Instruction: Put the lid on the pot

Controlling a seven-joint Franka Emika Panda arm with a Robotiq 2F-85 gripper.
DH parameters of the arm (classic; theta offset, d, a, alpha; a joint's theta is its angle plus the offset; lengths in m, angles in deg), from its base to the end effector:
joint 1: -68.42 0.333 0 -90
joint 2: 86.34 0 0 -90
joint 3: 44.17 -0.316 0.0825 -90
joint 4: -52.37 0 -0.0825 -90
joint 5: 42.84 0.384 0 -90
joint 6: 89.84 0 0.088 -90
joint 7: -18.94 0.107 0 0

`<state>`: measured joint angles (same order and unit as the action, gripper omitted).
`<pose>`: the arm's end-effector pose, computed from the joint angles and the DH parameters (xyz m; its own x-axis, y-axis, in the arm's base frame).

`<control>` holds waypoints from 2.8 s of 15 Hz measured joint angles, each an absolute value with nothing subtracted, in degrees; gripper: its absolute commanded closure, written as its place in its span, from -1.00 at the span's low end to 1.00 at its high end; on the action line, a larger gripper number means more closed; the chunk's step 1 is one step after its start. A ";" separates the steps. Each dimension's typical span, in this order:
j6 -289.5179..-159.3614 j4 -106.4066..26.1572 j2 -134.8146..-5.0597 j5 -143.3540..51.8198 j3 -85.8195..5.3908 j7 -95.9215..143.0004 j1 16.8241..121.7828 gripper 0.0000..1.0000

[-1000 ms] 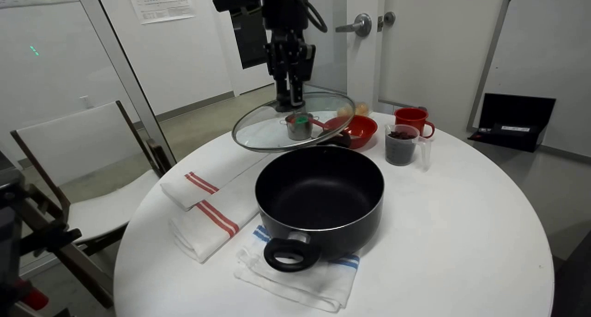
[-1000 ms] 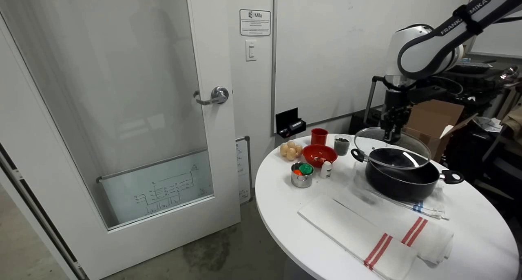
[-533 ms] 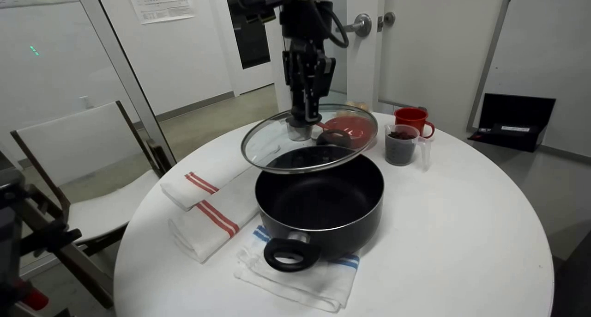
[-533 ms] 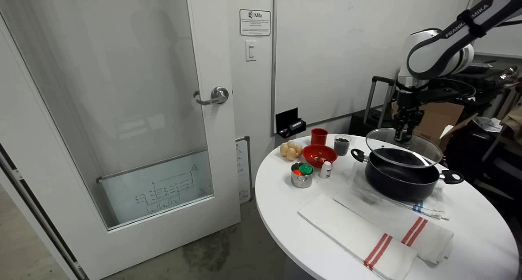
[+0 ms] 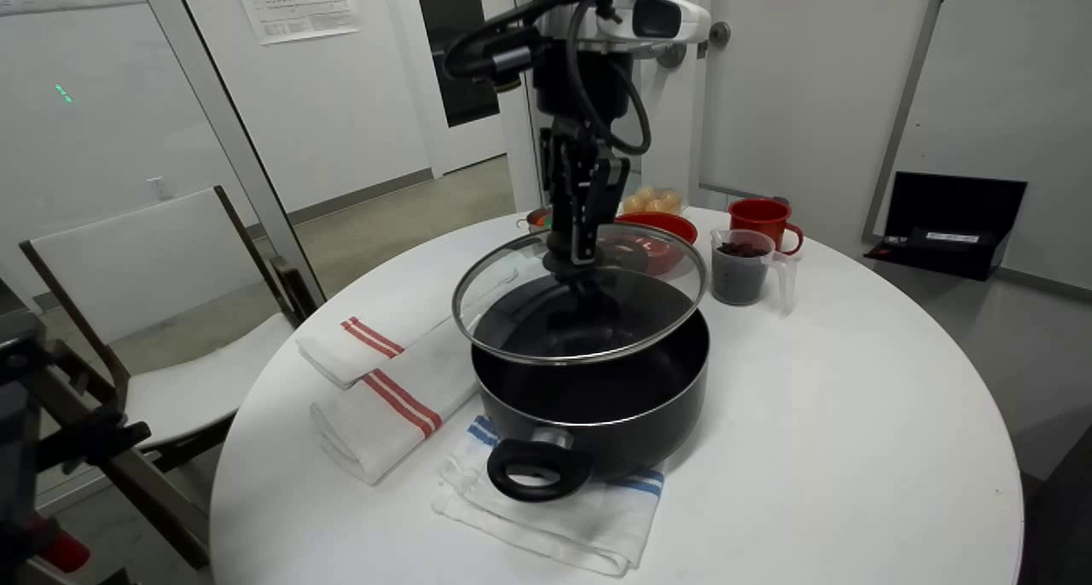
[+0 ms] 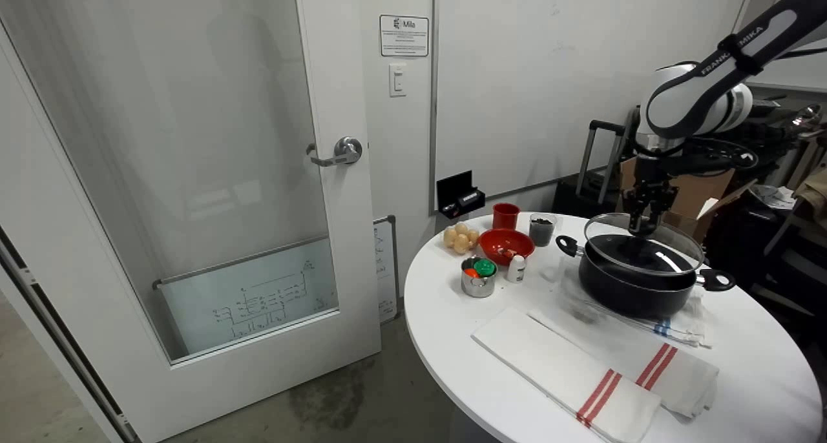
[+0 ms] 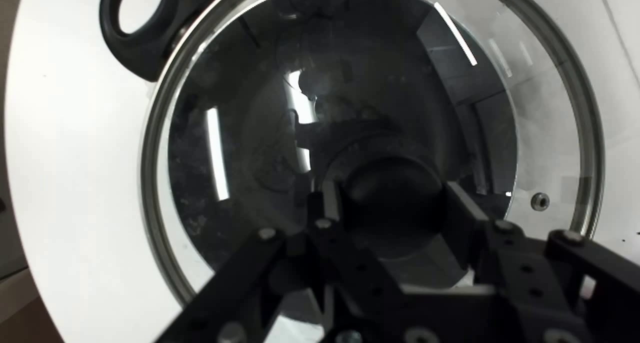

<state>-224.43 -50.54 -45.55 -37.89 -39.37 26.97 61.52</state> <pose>0.6207 -0.1250 0.1395 0.9119 -0.3810 -0.1526 -0.3818 -0.9239 0.0249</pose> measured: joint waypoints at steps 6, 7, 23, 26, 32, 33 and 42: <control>-225.80 -50.07 -43.29 -36.60 -39.21 27.73 60.94 0.50; -225.80 -49.85 -42.95 -36.44 -39.17 27.84 60.90 0.50; -225.79 -45.68 -38.48 -36.22 -38.71 29.07 60.36 0.50; -225.78 -45.68 -38.34 -36.22 -38.71 29.07 60.36 0.50; -225.77 -45.68 -38.33 -36.22 -38.71 29.07 60.36 0.50; -225.77 -45.68 -38.34 -36.22 -38.71 29.07 60.36 0.50; -225.77 -45.90 -38.38 -36.14 -38.88 29.08 60.40 0.50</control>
<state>-225.77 -45.90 -38.38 -36.14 -38.88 29.08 60.40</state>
